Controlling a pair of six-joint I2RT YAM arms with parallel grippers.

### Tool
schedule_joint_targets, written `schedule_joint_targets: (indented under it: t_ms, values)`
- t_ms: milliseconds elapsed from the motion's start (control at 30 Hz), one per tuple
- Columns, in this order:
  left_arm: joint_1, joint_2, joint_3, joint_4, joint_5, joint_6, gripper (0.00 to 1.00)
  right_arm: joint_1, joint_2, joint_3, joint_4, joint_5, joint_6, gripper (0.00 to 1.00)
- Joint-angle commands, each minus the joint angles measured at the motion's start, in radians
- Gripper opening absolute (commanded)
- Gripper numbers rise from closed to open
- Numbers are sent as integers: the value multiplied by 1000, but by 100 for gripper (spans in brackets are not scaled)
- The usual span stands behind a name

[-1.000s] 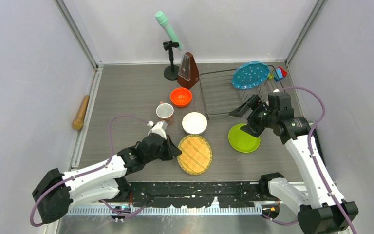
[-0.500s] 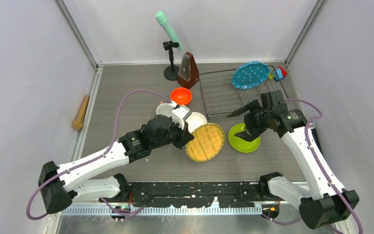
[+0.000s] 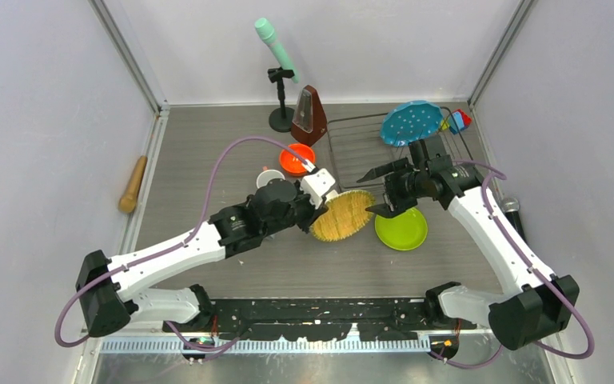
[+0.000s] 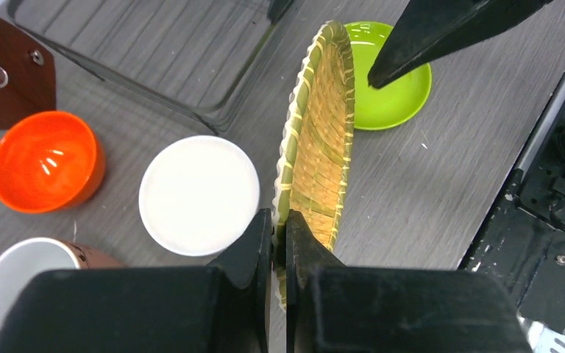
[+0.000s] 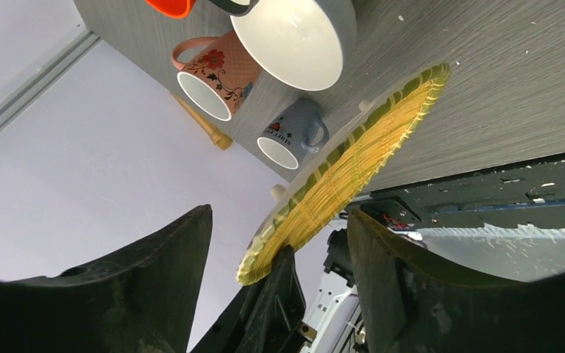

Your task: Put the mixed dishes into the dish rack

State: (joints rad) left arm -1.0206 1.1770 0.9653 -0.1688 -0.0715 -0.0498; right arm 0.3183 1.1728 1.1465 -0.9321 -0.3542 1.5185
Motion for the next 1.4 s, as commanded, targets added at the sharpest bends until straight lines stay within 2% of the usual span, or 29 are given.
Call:
schedule_joint_targets:
  t_ms: [0, 167, 200, 233, 267, 300, 400, 433, 500, 667, 833, 1033, 1367]
  values:
    - [-12, 9, 71, 112, -14, 72, 0, 17, 16, 27, 36, -5, 44, 67]
    - [-27, 16, 70, 131, -9, 93, 0, 18, 21, 26, 63, 0, 54, 39]
    - [-28, 13, 65, 141, -13, 97, 0, 18, 19, 28, 61, 2, 55, 28]
    - [-30, 11, 57, 151, -17, 99, 0, 18, 17, 32, 60, 9, 56, 12]
    - [-31, 8, 49, 161, -18, 97, 5, 18, 13, 32, 61, 15, 57, 6]
    - [-31, 6, 42, 163, -21, 89, 19, 18, 9, 34, 62, 19, 59, 2]
    - [-31, -10, 35, 163, -7, 63, 57, 15, -4, 70, 62, 72, 48, 0]
    - [-31, -20, 38, 157, -6, 41, 65, 12, -9, 82, 61, 83, 43, 0]
    - [-32, -44, 58, 118, -3, -3, 74, -3, -11, 141, 44, 115, 11, 0]
    - [-30, -140, 94, 8, -36, -60, 87, -41, 5, 370, -89, 227, -102, 0]
    - [-31, -195, 82, -38, -75, -74, 91, -99, 6, 464, -87, 336, -209, 0]
    - [-31, -173, 98, -120, -87, -96, 92, -200, -11, 401, 43, 498, -272, 0]
    - [-31, -197, 51, -115, -88, -108, 92, -330, 83, 324, 302, 505, -262, 0]
